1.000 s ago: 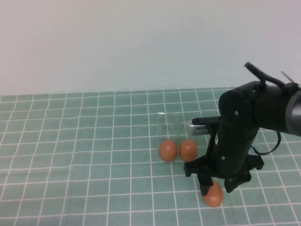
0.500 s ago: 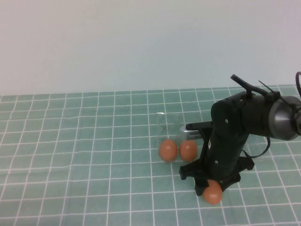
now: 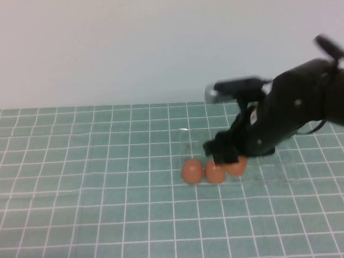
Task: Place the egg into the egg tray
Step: Pick up the egg, then place the egg in the egg tray
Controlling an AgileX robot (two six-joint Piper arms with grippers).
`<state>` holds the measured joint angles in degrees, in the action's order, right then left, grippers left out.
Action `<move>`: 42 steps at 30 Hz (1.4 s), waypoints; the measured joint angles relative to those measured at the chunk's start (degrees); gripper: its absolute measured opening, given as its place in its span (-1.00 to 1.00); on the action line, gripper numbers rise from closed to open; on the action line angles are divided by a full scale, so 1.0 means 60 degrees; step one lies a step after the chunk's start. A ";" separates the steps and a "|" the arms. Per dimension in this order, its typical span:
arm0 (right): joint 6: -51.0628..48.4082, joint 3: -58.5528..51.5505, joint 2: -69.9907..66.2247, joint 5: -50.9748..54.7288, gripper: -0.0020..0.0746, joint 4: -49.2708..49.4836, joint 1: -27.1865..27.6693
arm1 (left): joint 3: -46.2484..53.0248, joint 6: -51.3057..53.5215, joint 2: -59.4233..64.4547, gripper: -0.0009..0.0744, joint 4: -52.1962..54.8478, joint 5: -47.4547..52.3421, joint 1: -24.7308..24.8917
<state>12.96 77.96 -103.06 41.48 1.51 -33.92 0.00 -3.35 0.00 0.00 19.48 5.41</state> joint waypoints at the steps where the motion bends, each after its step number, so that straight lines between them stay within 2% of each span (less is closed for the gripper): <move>1: 0.0000 0.0000 0.0313 -0.0160 0.00 -0.0014 0.0000 | 0.0000 0.0000 0.0000 -0.98 0.0000 0.0000 0.0000; 5: 0.0016 0.0000 0.1407 -0.0716 0.00 -0.0365 -0.0045 | 0.0000 0.0000 0.0000 -0.98 0.0000 0.0000 0.0000; 10: 0.0044 -0.0477 0.2557 -0.1623 0.00 -0.1604 -0.0024 | 0.0000 0.0000 0.0000 -0.98 0.0000 0.0000 0.0000; 14: 0.0374 -0.2358 0.3448 -0.4461 0.00 -0.2683 0.0382 | 0.0000 0.0000 0.0000 -0.98 0.0000 0.0000 0.0000; 19: 0.0307 -0.4908 0.3677 -0.8767 0.00 -0.3004 0.0747 | 0.0000 0.0000 0.0000 -0.98 0.0000 0.0000 0.0000; 23: -0.1311 -0.6348 0.3131 -1.1904 0.00 -0.2898 0.0831 | 0.0000 0.0000 0.0000 -0.98 0.0000 0.0000 0.0000; 26: -0.2645 -0.7022 0.2541 -1.3790 0.00 -0.2121 0.0831 | 0.0000 0.0000 0.0000 -0.98 0.0000 0.0000 0.0000; 29: -0.3064 -0.7399 0.1864 -1.5244 0.00 -0.1184 0.0838 | 0.0000 0.0000 0.0000 -0.98 0.0000 0.0000 0.0000; 33: -0.3205 -0.7470 0.0848 -1.6358 0.00 -0.0781 0.0853 | 0.0000 0.0000 0.0000 -0.98 0.0000 0.0000 0.0000; 42: -0.3244 -0.7467 -0.0921 -1.7529 0.00 -0.0762 0.0853 | 0.0000 0.0000 0.0000 -0.98 0.0000 0.0000 0.0000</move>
<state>-6.50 33.15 -108.59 -63.69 -3.06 -28.81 0.00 -3.35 0.00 0.00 19.48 5.41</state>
